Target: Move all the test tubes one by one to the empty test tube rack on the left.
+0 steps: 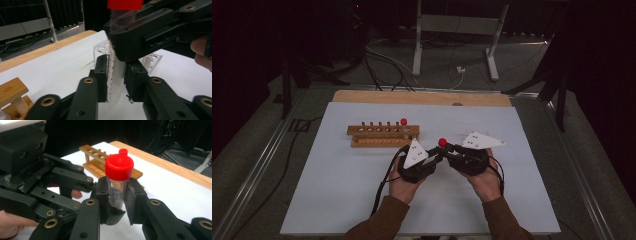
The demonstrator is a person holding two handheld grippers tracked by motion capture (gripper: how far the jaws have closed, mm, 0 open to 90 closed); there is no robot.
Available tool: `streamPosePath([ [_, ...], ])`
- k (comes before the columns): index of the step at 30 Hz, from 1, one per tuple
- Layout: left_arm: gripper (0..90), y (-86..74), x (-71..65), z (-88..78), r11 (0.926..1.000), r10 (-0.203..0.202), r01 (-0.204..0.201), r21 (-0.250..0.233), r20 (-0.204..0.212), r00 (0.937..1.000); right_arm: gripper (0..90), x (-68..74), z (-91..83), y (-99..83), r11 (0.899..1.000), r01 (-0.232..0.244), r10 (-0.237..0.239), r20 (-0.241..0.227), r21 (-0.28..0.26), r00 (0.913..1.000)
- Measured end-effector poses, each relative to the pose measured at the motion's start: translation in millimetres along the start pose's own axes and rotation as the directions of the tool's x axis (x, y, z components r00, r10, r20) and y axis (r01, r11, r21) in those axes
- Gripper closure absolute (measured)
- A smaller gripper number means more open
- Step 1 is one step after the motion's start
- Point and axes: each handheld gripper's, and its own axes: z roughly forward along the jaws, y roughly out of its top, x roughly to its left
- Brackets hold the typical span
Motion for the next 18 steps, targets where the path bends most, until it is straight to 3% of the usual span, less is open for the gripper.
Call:
streamPosePath([
  [5,76.1,0.0,0.8,-0.4,1.0,0.004,-0.004,-0.001,0.008,1.0,72.0,-0.8,-1.3,-0.7,1.0,-0.001,0.001,-0.013,-0.008,0.9999],
  [11,76.1,-1.1,8.1,-1.7,0.9999,-0.01,0.01,0.011,-0.007,0.9999,51.7,-4.4,-8.4,-0.9,0.999,-0.017,0.016,-0.025,-0.038,0.9996],
  [13,76.1,-0.9,10.0,-2.9,0.9998,-0.021,0.021,0.004,-0.012,0.9997,46.0,-6.2,-11.2,-0.9,0.999,-0.02,0.02,-0.016,-0.047,0.9997],
  [15,76.1,-0.6,12.4,-4.4,0.9997,-0.024,0.024,0.001,-0.016,0.9996,33.2,-8.4,-13.6,-1.2,0.998,-0.03,0.03,-0.003,-0.055,0.9995],
  [18,76.1,-0.3,15.5,-6.4,0.9994,-0.034,0.033,-0.006,-0.024,0.9991,21.4,-11.8,-17.1,-2.7,0.997,-0.043,0.045,0.03,-0.061,0.9985],
])
